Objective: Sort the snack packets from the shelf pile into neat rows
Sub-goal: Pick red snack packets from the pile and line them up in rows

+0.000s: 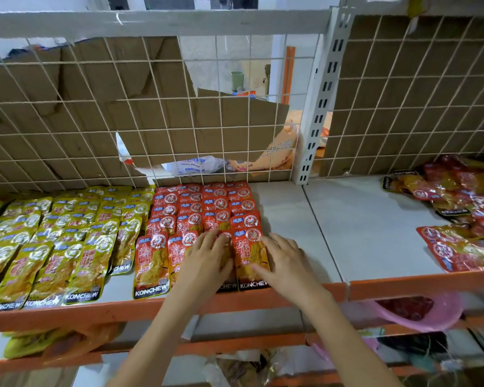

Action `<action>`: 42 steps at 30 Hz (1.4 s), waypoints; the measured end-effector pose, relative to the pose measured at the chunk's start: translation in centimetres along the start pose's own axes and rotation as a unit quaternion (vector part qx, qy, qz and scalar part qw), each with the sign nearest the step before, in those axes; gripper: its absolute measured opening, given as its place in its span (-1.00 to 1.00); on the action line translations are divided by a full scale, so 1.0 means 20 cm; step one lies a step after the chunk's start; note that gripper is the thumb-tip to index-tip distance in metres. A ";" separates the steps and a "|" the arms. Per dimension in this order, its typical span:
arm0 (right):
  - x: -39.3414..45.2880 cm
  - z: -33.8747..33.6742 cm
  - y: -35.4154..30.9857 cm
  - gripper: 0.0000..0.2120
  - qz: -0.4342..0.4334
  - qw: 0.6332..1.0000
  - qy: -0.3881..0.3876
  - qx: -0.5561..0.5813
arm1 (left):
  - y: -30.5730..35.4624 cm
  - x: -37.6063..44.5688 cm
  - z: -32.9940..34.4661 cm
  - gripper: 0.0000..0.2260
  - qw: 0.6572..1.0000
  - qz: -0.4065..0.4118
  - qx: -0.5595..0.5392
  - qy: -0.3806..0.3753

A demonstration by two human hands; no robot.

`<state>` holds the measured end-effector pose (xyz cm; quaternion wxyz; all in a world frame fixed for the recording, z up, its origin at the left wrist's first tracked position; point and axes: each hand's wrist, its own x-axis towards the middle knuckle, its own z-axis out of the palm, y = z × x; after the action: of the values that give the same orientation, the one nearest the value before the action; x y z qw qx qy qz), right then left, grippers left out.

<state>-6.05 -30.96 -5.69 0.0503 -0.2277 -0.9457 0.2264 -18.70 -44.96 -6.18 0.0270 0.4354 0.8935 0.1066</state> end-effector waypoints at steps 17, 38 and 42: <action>-0.89 -0.45 0.81 -0.58 0.152 0.973 0.118 -0.131 | 1.11 -0.09 0.19 -0.66 0.976 0.208 0.036 0.048; -1.17 -1.02 1.87 -0.66 0.228 0.958 0.171 -0.004 | 2.33 0.55 0.40 -0.65 0.964 0.194 -0.179 0.036; -0.93 -1.20 2.07 -0.61 0.215 0.961 0.176 0.009 | 2.47 0.84 0.38 -0.63 0.967 0.163 -0.195 0.030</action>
<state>32.24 3.20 -2.71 0.1681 -0.4613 -0.8485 0.1972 10.11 -0.96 -2.33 0.0666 0.5582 0.7726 0.2950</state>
